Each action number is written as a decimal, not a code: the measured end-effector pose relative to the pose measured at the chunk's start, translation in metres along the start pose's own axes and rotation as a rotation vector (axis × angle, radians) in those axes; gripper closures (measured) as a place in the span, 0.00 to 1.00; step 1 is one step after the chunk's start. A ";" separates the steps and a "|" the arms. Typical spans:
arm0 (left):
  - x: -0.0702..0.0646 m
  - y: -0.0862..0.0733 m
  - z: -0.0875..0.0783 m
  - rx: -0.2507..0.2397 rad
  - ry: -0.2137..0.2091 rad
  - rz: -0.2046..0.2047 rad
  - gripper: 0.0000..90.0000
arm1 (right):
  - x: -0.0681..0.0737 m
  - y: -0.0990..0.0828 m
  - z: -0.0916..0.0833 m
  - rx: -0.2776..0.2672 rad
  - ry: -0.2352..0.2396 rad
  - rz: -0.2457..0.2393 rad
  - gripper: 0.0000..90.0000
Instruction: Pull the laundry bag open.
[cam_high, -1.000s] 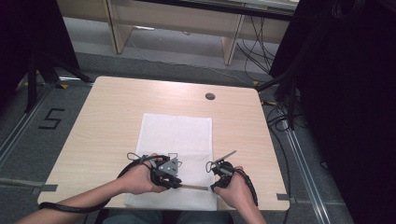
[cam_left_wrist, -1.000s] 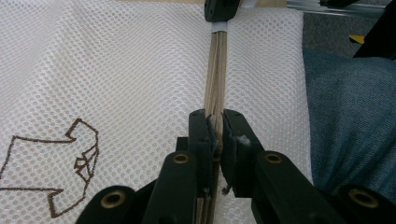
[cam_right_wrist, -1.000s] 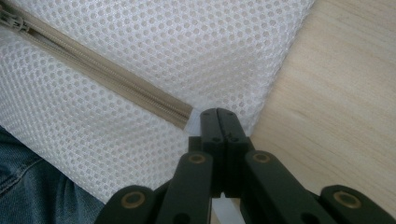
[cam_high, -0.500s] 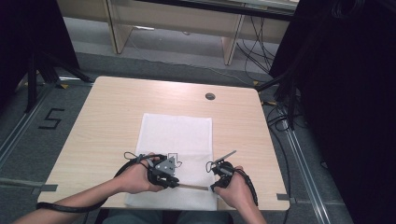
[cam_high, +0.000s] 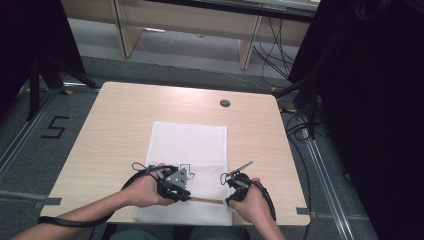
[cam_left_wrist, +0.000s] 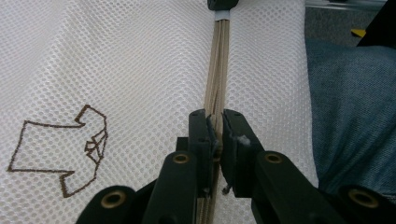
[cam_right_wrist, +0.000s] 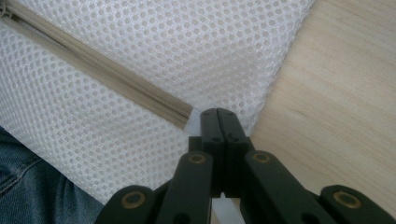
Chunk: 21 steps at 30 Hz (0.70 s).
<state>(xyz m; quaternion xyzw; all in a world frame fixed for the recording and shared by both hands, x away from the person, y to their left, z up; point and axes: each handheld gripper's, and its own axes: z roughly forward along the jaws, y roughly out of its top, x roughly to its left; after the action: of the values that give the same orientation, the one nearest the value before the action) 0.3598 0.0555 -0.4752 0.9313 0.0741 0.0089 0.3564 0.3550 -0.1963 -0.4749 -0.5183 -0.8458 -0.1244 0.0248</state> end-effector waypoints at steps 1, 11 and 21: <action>0.000 0.000 0.000 0.007 0.001 0.003 0.91 | -0.001 0.000 0.000 -0.003 0.004 -0.013 1.00; 0.001 -0.004 0.000 0.020 0.006 0.010 0.91 | 0.001 0.000 0.000 0.001 -0.006 -0.001 1.00; 0.001 -0.007 -0.003 0.006 -0.004 0.005 0.91 | 0.001 0.000 0.000 0.003 -0.005 0.001 1.00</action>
<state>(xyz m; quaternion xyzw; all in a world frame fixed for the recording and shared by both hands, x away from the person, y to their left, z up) 0.3601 0.0631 -0.4773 0.9326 0.0712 0.0074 0.3536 0.3546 -0.1951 -0.4745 -0.5188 -0.8459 -0.1216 0.0235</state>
